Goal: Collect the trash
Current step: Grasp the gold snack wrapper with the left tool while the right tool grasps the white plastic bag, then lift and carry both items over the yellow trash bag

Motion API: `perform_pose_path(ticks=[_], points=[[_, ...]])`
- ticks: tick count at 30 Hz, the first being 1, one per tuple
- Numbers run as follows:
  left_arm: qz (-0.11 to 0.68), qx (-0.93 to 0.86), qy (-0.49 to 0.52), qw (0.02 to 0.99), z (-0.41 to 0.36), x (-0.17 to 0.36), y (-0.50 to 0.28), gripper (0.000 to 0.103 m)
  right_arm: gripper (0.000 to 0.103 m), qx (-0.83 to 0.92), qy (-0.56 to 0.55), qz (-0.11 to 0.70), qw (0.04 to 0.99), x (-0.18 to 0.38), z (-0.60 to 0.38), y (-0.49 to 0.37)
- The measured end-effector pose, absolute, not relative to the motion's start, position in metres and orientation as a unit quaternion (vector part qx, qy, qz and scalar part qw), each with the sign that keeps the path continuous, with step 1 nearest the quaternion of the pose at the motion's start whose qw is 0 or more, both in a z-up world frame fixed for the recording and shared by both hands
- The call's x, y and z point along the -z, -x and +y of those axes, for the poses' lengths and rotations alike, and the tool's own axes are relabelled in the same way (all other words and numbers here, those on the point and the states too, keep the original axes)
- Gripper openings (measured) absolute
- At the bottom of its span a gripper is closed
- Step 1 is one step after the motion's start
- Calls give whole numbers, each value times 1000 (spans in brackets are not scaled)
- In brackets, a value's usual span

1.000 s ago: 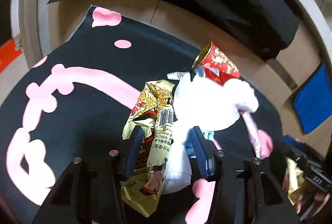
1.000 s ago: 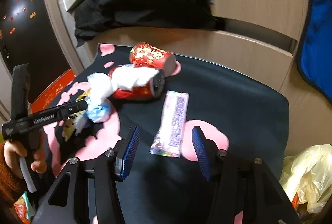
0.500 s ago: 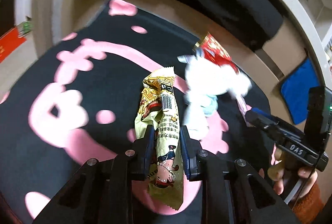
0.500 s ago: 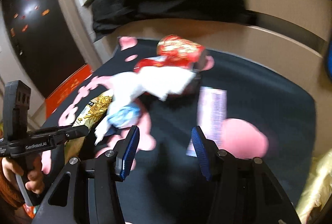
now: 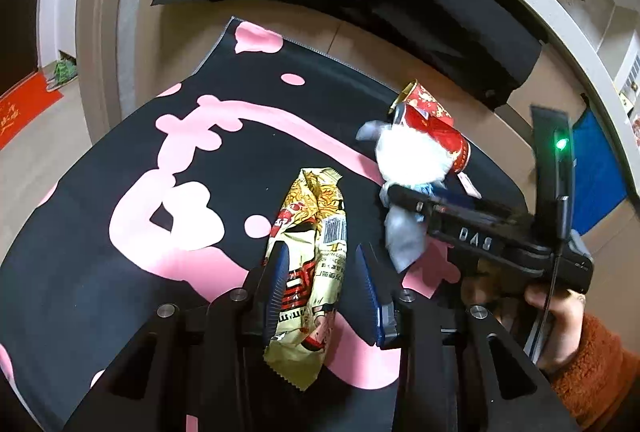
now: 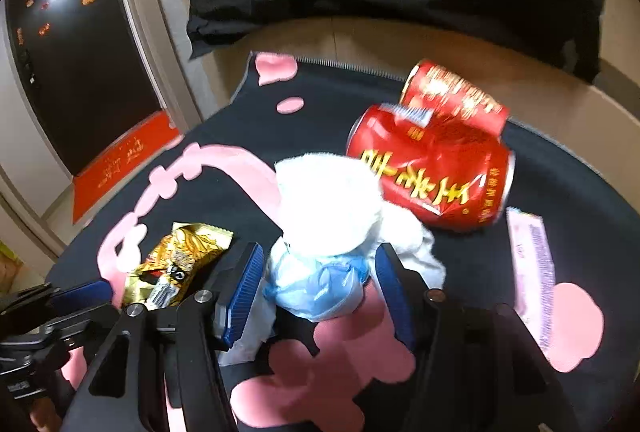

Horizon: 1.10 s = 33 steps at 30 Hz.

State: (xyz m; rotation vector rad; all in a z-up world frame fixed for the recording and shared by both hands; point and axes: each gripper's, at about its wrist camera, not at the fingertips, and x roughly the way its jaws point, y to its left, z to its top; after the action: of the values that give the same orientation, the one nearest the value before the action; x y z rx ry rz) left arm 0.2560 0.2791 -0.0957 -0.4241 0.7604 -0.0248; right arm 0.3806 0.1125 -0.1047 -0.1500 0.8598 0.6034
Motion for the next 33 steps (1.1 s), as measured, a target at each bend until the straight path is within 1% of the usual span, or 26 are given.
perform_pose_path(ticks=[2,6,10,14,20,26,33], points=[[367,9,204,908,279,96,-255,36,56,-300,66,431,848,112,111,-381],[367,9,196,909,277,95,-255,36,51,-317,76,437,838,111,97,-369],[369,7,188,910,272,96,-260,37,49,-312,89,443,836,107,68,-349],[368,1,180,912,270,95,-267,39,49,-298,89,436,845,98,28,-327],[360,-37,164,918,270,98,-279,40,49,-290,30,416,861,78,-28,-310],[369,-59,163,913,269,106,-291,41,49,-288,30,387,875,64,-49,-302],[394,-56,150,905,255,113,-302,41,49,-283,37,380,880,67,-57,-294]])
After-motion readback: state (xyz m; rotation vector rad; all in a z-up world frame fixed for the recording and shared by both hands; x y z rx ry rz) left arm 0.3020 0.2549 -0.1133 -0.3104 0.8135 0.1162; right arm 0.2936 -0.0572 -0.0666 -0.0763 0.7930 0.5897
